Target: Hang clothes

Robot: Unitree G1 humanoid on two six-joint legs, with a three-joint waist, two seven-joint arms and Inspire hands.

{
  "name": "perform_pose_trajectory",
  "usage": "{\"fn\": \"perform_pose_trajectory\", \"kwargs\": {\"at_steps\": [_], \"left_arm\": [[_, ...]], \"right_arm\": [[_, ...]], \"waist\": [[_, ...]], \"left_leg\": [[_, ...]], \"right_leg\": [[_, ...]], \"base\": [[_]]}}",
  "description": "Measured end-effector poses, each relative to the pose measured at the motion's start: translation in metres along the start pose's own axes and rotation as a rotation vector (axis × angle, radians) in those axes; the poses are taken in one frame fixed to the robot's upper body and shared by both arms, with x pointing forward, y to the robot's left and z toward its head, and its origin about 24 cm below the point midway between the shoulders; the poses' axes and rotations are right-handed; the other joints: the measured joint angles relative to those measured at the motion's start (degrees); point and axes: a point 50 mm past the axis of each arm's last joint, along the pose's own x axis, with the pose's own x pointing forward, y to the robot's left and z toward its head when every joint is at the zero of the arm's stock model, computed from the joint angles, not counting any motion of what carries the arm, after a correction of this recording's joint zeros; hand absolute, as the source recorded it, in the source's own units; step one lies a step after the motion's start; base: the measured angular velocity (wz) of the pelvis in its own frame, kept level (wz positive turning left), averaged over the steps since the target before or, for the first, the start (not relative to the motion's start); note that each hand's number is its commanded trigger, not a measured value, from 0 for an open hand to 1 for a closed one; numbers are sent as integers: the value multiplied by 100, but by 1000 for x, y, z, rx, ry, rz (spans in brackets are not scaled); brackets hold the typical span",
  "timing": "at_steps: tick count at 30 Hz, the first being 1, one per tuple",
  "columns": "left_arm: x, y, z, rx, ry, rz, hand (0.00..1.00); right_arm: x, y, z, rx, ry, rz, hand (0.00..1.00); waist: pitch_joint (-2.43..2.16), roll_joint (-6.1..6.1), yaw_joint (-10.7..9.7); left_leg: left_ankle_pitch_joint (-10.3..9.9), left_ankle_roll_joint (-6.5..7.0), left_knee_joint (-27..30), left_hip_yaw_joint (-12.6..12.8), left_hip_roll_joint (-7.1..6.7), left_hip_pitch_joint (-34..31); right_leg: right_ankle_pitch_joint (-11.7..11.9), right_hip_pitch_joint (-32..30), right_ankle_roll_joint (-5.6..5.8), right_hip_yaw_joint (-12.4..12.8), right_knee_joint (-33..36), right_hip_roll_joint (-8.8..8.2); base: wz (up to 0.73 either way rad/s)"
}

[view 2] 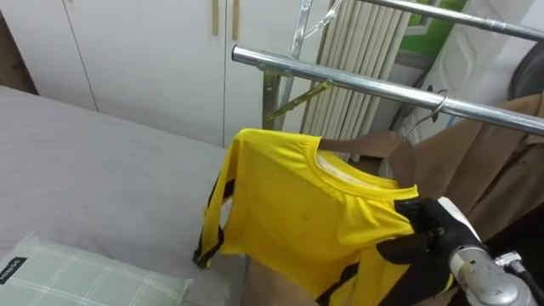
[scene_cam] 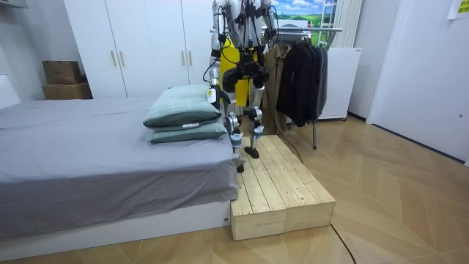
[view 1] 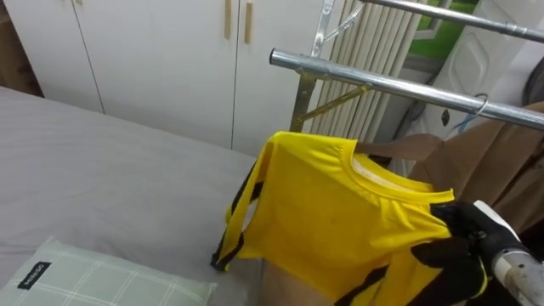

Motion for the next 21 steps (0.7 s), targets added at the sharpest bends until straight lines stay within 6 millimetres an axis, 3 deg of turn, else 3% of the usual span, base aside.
{"fn": "perform_pose_trajectory", "kwargs": {"at_steps": [10,12,13,15,16,17,18,19,20,21], "left_arm": [[0,1,3,6,-9,1,0],[0,1,3,6,-9,-3,0],[0,1,3,6,-9,-3,0],[0,2,3,6,-9,-4,0],[0,2,3,6,-9,-4,0],[0,2,3,6,-9,-3,0],[0,2,3,6,-9,-3,0],[0,2,3,6,-9,-3,0],[0,2,3,6,-11,-2,0],[0,2,3,6,-11,-1,0]], "right_arm": [[8,-5,-14,26,78,23,100],[7,-5,-14,28,75,27,85],[7,-5,-14,28,75,27,100],[7,-5,-14,29,77,28,100],[7,-5,-14,29,78,29,90],[7,-5,-15,30,80,31,73],[7,-4,-15,30,81,32,27],[7,-4,-15,29,81,33,17],[8,-4,-16,29,84,33,0],[8,-4,-17,31,86,31,0]], "waist": [[2,8,4],[7,17,6],[9,19,10],[10,21,17],[10,21,17],[10,21,20],[10,21,24],[10,20,26],[8,18,33],[6,15,36]], "left_leg": [[9,-7,-8,-102,0,31],[8,-7,-12,-102,5,39],[8,-7,-13,-102,5,42],[8,-7,-14,-103,5,55],[8,-7,-14,-102,5,59],[8,-7,-14,-103,4,62],[8,-7,-12,-103,4,61],[7,-7,-12,-103,4,62],[7,-7,-24,-102,4,63],[7,-8,-25,-102,5,66]], "right_leg": [[1,47,0,-95,-87,-10],[1,56,1,-96,-96,-6],[1,59,1,-96,-97,-6],[0,72,2,-95,-98,-6],[0,76,2,-94,-97,-7],[0,81,2,-93,-96,-7],[0,84,2,-91,-94,-8],[0,85,2,-90,-93,-7],[0,87,2,-91,-89,-7],[0,90,1,-91,-87,-6]], "base": [[5],[0],[0],[0],[0],[0],[0],[0],[0],[0]]}}
